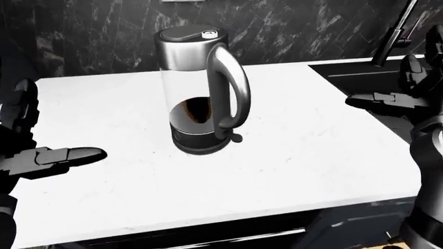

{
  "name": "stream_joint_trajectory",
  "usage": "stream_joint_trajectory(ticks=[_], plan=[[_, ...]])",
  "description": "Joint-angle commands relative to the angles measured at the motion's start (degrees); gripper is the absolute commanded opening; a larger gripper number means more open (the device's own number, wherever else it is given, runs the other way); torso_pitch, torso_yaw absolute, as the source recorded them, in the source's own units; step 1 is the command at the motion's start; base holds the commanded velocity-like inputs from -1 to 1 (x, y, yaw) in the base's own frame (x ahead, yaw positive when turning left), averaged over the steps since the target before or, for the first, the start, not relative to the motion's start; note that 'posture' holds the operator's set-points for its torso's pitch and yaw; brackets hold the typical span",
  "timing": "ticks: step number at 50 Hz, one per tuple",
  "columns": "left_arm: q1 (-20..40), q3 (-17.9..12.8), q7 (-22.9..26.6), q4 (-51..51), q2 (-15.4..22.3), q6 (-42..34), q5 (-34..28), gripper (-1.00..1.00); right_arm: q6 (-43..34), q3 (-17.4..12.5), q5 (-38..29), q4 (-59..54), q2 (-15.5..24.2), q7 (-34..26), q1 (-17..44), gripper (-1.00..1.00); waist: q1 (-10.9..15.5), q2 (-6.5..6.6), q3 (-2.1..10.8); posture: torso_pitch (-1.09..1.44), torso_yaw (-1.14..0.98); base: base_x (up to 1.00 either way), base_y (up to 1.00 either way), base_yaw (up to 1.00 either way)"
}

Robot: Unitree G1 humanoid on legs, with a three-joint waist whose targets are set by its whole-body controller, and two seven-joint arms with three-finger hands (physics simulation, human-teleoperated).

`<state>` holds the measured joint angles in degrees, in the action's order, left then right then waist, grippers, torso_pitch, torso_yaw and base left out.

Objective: Press the button to open the lid of the electric kettle.

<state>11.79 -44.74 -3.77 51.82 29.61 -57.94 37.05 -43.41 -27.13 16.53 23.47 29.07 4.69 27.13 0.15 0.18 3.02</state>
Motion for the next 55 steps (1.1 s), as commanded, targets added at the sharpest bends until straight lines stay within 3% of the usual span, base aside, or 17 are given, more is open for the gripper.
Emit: stream_joint_trajectory(ticks=[1, 11, 16, 22, 33, 51, 55], plan=[[1.0, -0.7, -0.3, 0.9, 1.0, 1.7, 0.3, 1.0, 1.8, -0.4, 1.3, 1.7, 1.0, 1.2, 1.5, 1.0, 0.0, -0.06, 1.1, -0.2, 0.0, 0.0, 0.0, 0.0], [0.3, -0.3, -0.6, 0.7, 1.1, 2.3, 0.3, 1.0, 1.9, 0.9, 2.6, 1.7, 1.3, 0.2, 0.2, 1.0, 0.1, 0.0, 5.93, -0.29, 0.0, 0.0, 0.0, 0.0], [0.3, -0.6, -0.2, 0.7, 0.8, 2.2, -0.4, 1.0, 1.0, 1.2, 2.0, 2.0, 1.0, -0.9, 0.2, 1.0, 0.3, 0.1, 7.68, -0.29, 0.0, 0.0, 0.0, 0.0], [0.5, -0.4, -0.2, 0.7, 0.8, 2.1, -0.5, 1.0, 0.8, 1.4, 1.2, 2.4, 0.6, -1.7, 0.1, 1.0, 0.5, 0.14, 8.61, -0.29, 0.0, 0.0, 0.0, 0.0], [0.6, -0.8, -0.6, 0.7, 0.7, 2.0, 0.6, 1.0, 0.0, 1.3, 0.9, 2.8, 0.3, -2.0, 0.4, 1.0, 0.8, 0.18, 9.19, -0.3, 0.0, 0.0, 0.0, 0.0], [0.4, -1.0, -1.9, 0.6, 1.5, 2.5, 2.5, 1.0, -0.7, 1.5, 0.6, 3.0, 0.2, -2.2, 0.7, 1.0, 1.2, 0.07, 14.39, -0.48, 0.0, 0.0, 0.0, 0.0], [0.4, -0.8, -2.1, 0.4, 1.4, 3.1, 2.5, 1.0, -1.0, 2.2, 0.4, 3.1, -0.1, -2.0, 1.0, 1.0, 1.3, 0.05, 14.91, -0.48, 0.0, 0.0, 0.0, 0.0]])
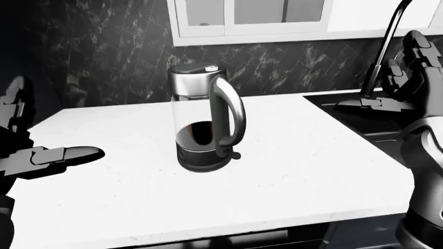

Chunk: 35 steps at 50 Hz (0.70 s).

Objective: Press the button to open the lid of the electric kettle.

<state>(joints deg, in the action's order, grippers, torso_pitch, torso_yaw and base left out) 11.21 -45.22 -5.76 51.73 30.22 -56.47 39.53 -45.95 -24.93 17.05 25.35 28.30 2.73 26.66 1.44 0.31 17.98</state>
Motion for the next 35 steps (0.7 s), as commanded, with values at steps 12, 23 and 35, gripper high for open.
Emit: stream_joint_trajectory(ticks=[12, 23, 35], plan=[[1.3, 0.5, -0.4, 0.0, 0.8, 0.6, -0.3, 1.0, 0.3, 2.8, -2.0, -0.1, 0.3, -0.8, 4.2, 1.0, -0.1, 0.11, 0.19, -0.48, 0.0, 0.0, 0.0, 0.0], [2.0, 1.3, -0.4, 0.5, 0.7, -0.1, -1.2, 1.0, 0.5, 7.1, -5.7, -5.3, -1.6, -2.5, 9.7, 1.0, -0.4, 0.44, 0.14, -0.48, 0.0, 0.0, 0.0, 0.0], [2.3, 1.3, -0.8, 0.7, 0.7, -0.4, -0.6, 1.0, 0.6, 12.6, -10.5, -11.2, -4.8, -4.9, 17.9, 1.0, -0.5, 0.97, 0.11, -0.48, 0.0, 0.0, 0.0, 0.0]])
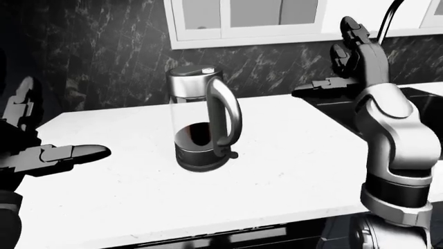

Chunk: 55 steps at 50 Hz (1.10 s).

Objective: Press the button to open the lid of the electric kettle.

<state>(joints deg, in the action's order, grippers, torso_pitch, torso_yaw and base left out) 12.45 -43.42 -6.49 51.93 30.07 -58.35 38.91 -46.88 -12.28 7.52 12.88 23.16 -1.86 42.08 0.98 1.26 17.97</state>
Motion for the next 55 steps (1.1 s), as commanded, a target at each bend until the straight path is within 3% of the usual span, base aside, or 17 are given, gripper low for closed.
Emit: stream_joint_trajectory(ticks=[1, 17, 21, 40, 55], plan=[[1.0, -0.5, 0.0, 0.5, 0.9, 1.5, 0.0, 1.0, 1.5, 0.1, -1.3, 1.1, 0.1, -0.6, 2.7, 1.0, 0.0, 0.06, 0.13, -0.48, 0.0, 0.0, 0.0, 0.0], [1.0, -0.1, -0.5, 0.7, 0.8, 1.7, 0.5, 1.0, 2.5, 4.6, -6.9, -6.1, -6.7, 0.3, 9.3, 1.0, 0.4, 0.48, 0.18, -0.48, 0.0, 0.0, 0.0, 0.0], [0.9, 0.0, -0.5, 0.4, 0.8, 2.0, 0.4, 1.0, 3.0, 4.3, -6.1, -9.6, -8.0, 1.1, 11.4, 1.0, 0.4, 0.68, 0.15, -0.48, 0.0, 0.0, 0.0, 0.0], [1.2, 0.4, -1.0, 0.2, 1.0, 2.1, 0.7, 1.0, 8.2, 7.4, -5.5, -29.2, -11.2, 4.5, 25.3, 1.0, 0.3, 1.3, 0.06, -0.48, 0.0, 0.0, 0.0, 0.0], [1.0, 0.2, -0.8, 0.2, 0.7, 2.2, 0.7, 1.0, 16.5, 7.4, -6.1, -48.4, -12.1, 6.1, 35.8, 1.0, 0.4, 1.86, -0.09, -0.48, 0.0, 0.0, 0.0, 0.0]])
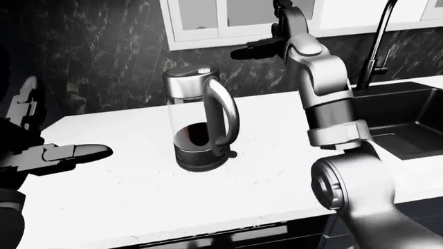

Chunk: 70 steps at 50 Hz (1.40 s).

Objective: Press the button to open the lid of the electric kettle.

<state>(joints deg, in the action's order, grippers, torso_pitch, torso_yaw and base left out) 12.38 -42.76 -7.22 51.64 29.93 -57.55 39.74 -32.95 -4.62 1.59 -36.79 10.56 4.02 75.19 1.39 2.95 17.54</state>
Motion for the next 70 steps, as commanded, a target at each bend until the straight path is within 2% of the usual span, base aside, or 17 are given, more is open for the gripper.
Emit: stream_joint_trajectory(ticks=[1, 15, 22, 31, 35, 50, 70], plan=[[1.1, -0.3, -0.2, 0.5, 0.9, 1.4, -0.2, 1.0, 3.2, -0.2, -0.3, -0.2, 0.4, 0.2, 3.3, 1.0, 0.0, 0.19, 0.32, -0.48, 0.0, 0.0, 0.0, 0.0], [1.0, -0.8, 0.0, 0.5, 0.9, 1.4, 0.0, 1.0, 10.8, 0.1, -1.4, -16.9, -2.0, 1.9, 12.1, 1.0, 0.0, 0.74, 0.3, -0.48, 0.0, 0.0, 0.0, 0.0], [1.0, -1.2, -0.3, 0.6, 1.0, 1.3, 0.6, 1.0, 12.0, 0.2, -2.5, -21.3, -3.6, 7.4, 13.2, 1.0, 0.1, 0.84, 0.28, -0.48, 0.0, 0.0, 0.0, 0.0], [0.5, -1.2, -0.3, 0.6, 1.0, 1.7, 0.7, 1.0, 12.5, -0.1, -3.7, -23.0, -4.7, 15.2, 13.7, 1.0, 0.3, 1.0, 0.24, -0.48, 0.0, 0.0, 0.0, 0.0], [0.4, -1.3, -0.3, 0.6, 1.0, 1.6, 0.8, 1.0, 12.2, 0.0, -3.4, -22.5, -5.4, 16.9, 13.5, 1.0, 0.4, 0.94, 0.2, -0.48, 0.0, 0.0, 0.0, 0.0], [0.0, -1.8, -0.2, 0.9, 1.1, 1.6, 1.1, 1.0, 11.0, 0.1, -2.3, -23.4, -6.5, 20.5, 14.6, 1.0, 0.5, 0.99, 0.23, -0.48, 0.0, 0.0, 0.0, 0.0], [-0.3, -1.7, 0.2, 0.6, 0.8, 2.2, 0.5, 1.0, 12.4, 1.1, -3.4, -24.4, -8.7, 22.2, 13.4, 1.0, 0.6, 1.07, 0.32, -0.48, 0.0, 0.0, 0.0, 0.0]])
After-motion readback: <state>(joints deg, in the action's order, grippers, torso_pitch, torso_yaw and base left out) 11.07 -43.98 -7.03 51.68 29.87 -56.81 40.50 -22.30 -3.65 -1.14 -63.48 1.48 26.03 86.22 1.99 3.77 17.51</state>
